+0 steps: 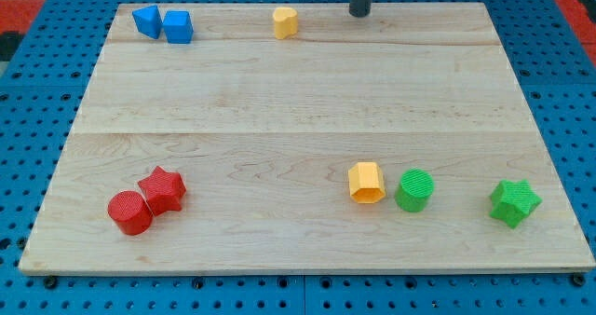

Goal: Slide the heart left to the hexagon

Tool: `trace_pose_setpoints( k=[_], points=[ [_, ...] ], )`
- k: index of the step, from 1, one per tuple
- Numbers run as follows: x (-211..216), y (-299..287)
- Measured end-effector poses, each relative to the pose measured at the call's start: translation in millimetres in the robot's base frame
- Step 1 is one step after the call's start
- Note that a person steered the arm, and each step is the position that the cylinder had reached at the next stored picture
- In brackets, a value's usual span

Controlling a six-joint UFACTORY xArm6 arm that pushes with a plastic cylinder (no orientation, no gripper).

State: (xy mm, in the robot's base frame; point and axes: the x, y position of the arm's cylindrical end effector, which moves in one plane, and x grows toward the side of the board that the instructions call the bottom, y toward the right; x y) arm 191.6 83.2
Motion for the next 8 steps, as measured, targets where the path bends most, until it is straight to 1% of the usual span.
trace_pose_setpoints(
  k=[1, 2, 3, 4, 5, 6, 7, 8],
  points=[
    [1, -42],
    [1, -138],
    [6, -166],
    [44, -142],
    [1, -101],
    [13, -79],
    [100, -23],
    [180, -20]
  ],
)
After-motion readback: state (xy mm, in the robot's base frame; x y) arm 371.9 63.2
